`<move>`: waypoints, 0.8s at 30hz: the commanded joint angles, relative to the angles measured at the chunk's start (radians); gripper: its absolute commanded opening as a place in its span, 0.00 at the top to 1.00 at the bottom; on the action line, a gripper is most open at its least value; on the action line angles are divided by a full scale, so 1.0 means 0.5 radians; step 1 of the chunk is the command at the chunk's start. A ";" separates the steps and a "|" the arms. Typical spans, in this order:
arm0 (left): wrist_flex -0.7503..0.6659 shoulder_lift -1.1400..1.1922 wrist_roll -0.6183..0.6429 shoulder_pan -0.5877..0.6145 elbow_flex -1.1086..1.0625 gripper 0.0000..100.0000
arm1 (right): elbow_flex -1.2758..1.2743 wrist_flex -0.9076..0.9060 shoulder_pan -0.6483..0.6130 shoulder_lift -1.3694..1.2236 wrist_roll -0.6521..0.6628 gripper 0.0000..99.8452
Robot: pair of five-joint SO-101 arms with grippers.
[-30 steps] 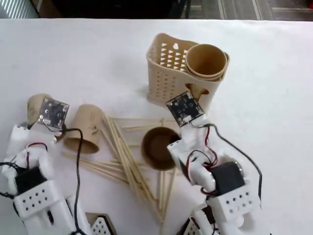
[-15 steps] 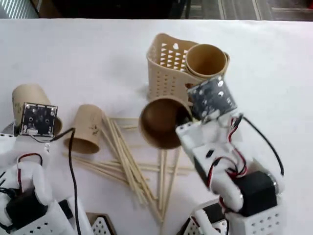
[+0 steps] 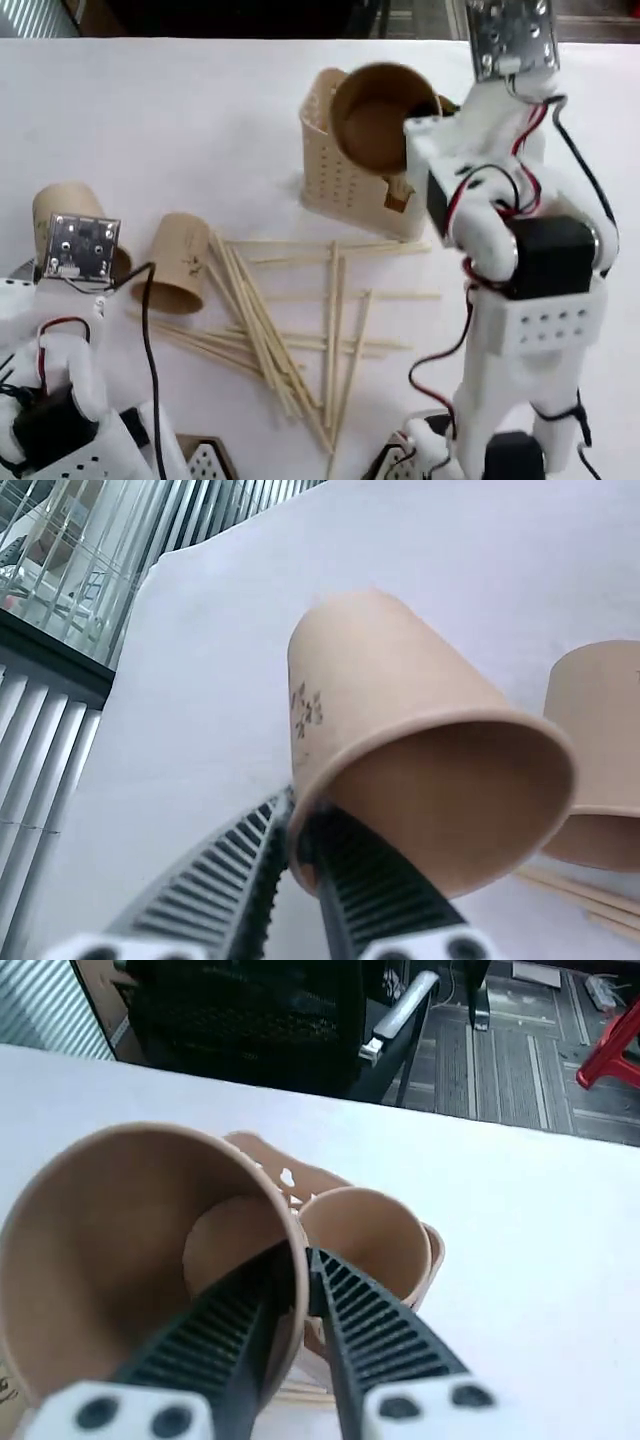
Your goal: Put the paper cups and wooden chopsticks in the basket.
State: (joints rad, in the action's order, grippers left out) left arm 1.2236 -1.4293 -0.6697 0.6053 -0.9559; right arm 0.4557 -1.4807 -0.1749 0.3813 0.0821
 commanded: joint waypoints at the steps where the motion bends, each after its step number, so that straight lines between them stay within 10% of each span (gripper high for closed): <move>1: -0.009 -0.017 0.025 0.014 0.025 0.98 | 0.344 -0.008 0.081 -0.222 -0.025 0.98; 16: -0.068 -0.017 0.025 0.008 -0.064 0.98 | 0.611 -0.281 0.318 -0.775 -0.028 0.98; 24: -0.068 -0.011 0.150 0.008 0.006 0.98 | 0.724 -0.477 0.318 -0.726 -0.012 0.79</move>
State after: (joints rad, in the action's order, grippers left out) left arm 1.2129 -1.4293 -0.6483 0.6053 -0.9943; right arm 0.7610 -1.7016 -0.0276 -0.0284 0.0744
